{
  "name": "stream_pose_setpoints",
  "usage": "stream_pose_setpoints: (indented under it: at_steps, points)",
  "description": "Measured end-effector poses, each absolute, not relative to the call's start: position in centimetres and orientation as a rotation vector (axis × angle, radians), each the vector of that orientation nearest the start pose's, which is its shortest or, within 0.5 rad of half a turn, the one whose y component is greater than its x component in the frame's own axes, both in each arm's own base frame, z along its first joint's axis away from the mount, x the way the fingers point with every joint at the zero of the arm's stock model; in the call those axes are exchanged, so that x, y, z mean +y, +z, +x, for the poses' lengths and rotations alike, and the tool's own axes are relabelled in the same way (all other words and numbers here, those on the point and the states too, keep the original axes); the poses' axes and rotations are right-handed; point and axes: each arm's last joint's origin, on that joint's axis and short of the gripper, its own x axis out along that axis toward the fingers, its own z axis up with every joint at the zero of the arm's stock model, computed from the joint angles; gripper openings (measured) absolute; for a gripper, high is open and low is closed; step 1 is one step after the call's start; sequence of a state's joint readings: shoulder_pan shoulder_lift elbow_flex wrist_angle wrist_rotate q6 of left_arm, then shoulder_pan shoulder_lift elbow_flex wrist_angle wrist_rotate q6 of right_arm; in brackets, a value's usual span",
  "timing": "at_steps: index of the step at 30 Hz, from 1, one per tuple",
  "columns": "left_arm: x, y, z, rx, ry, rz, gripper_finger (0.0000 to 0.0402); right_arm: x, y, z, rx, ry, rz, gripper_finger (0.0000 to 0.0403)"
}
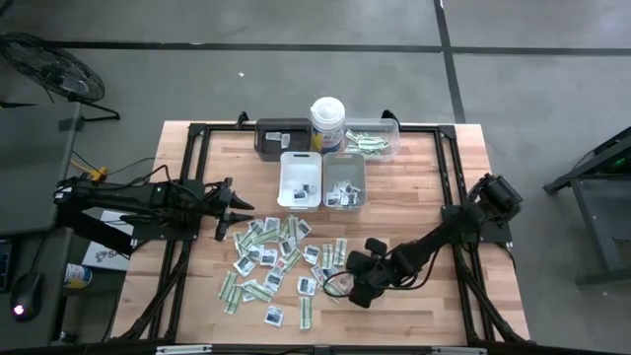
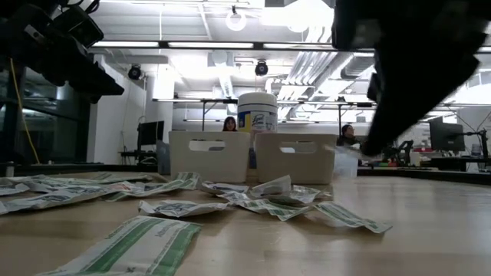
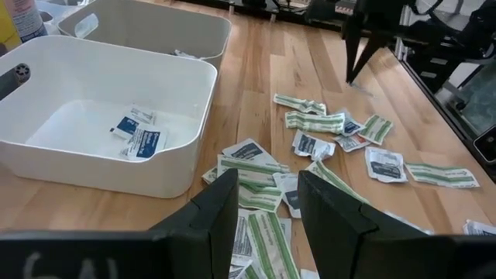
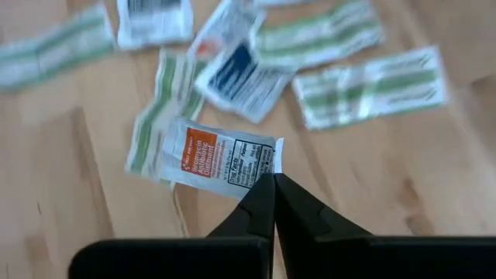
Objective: Pick & Place First Aid Supplies
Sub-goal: Put the ointment into the black transparent bin
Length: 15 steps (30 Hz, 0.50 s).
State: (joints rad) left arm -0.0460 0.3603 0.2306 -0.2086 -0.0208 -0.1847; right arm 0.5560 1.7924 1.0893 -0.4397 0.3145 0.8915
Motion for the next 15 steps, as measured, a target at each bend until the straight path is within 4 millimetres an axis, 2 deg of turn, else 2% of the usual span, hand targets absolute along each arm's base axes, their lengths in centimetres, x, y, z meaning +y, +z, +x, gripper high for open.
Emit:
stream_pose_setpoints:
  at_steps: [9,15]
  points:
    - [-0.5,19.2,11.5,0.339,0.007,-0.172,0.0133,16.1,19.1,29.5,0.753,-0.465,0.348,0.0]
    - [-0.5,19.2,11.5,0.339,0.006,-0.172,0.0133,13.6,19.8,30.2,0.608,-0.666,0.42,0.0]
